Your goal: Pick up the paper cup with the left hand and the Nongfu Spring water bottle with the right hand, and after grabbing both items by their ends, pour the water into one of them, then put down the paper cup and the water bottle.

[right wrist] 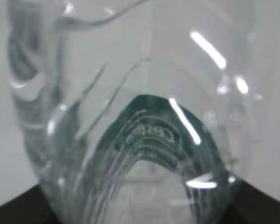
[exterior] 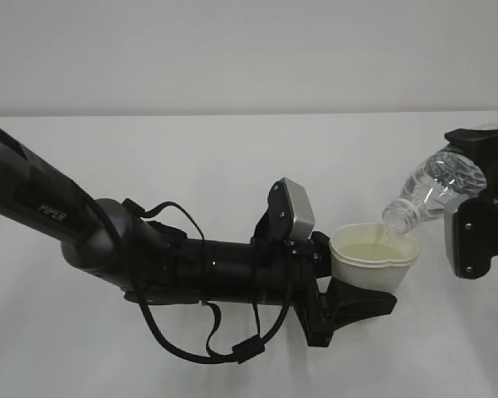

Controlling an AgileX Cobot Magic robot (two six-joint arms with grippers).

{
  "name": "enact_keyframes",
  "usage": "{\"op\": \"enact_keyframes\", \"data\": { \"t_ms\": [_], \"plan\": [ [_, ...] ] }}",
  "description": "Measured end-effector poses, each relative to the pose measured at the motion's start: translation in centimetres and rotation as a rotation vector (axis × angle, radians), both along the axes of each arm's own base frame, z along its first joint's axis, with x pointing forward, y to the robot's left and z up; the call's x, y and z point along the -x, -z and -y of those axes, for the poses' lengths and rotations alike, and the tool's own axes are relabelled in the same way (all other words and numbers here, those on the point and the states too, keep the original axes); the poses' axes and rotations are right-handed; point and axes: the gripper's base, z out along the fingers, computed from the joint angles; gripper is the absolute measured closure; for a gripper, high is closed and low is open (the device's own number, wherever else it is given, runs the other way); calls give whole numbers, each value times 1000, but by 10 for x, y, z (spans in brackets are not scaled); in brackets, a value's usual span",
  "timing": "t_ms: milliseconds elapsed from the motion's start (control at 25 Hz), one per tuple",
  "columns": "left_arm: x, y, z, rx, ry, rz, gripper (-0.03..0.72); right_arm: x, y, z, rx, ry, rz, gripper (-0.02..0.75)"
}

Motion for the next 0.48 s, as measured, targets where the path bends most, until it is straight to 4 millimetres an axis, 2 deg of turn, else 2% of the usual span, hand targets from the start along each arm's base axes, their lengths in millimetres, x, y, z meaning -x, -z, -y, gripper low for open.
{"op": "enact_keyframes", "data": {
  "t_ms": [480],
  "plan": [
    [0, 0, 0, -2, -1, 0, 253, 0, 0, 0, 11, -3, 2, 288]
  ]
}}
